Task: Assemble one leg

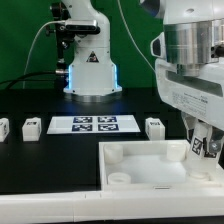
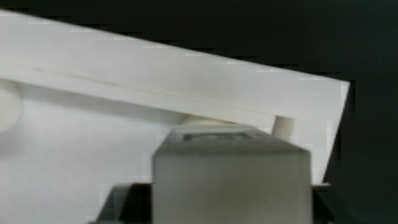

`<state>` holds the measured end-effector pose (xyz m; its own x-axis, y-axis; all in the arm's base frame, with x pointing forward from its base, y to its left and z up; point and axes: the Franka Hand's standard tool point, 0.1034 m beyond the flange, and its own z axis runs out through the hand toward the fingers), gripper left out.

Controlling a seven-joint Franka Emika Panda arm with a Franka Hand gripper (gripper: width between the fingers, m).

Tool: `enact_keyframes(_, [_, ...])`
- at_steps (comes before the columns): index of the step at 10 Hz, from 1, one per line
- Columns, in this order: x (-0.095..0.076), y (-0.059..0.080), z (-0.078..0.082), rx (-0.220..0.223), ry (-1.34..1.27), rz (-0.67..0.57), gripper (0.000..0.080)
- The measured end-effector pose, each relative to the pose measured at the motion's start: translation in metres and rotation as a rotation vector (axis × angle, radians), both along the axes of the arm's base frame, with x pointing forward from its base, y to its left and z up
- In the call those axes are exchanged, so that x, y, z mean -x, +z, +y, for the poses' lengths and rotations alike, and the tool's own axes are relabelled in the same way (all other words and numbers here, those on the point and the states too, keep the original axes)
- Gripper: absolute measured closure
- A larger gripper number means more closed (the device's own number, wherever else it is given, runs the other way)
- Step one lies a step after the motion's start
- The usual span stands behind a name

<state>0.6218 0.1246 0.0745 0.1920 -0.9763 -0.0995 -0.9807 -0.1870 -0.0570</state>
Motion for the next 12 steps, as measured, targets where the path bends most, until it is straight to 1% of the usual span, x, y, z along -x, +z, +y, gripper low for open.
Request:
enact_keyframes(1, [0.0002, -0.0002, 0.0001, 0.001, 0.019, -0.002, 0.0426])
enact_keyframes(2, [0.0003, -0.0003, 0.0006, 0.001, 0.021, -0.002, 0.0289])
enact_keyframes(3, [0.0004, -0.0003, 0.0009, 0.001, 0.024, -0.002, 0.0289])
enact_keyframes(4, [0.0005, -0.0003, 0.0013, 0.001, 0.03, -0.002, 0.018])
enact_keyframes(5, [0.0005, -0.0003, 0.0015, 0.001, 0.038, -0.003, 0.0159])
enact_keyframes(7, [0.001, -0.0008, 0.0023, 0.006, 0.129, -0.012, 0.0151])
enact_keyframes(10, [0.0013, -0.0027, -0.0006, 0.024, 0.534, -0.052, 0.015])
enact_keyframes(12, [0.001, -0.0028, -0.0022, 0.031, 0.734, -0.074, 0.015])
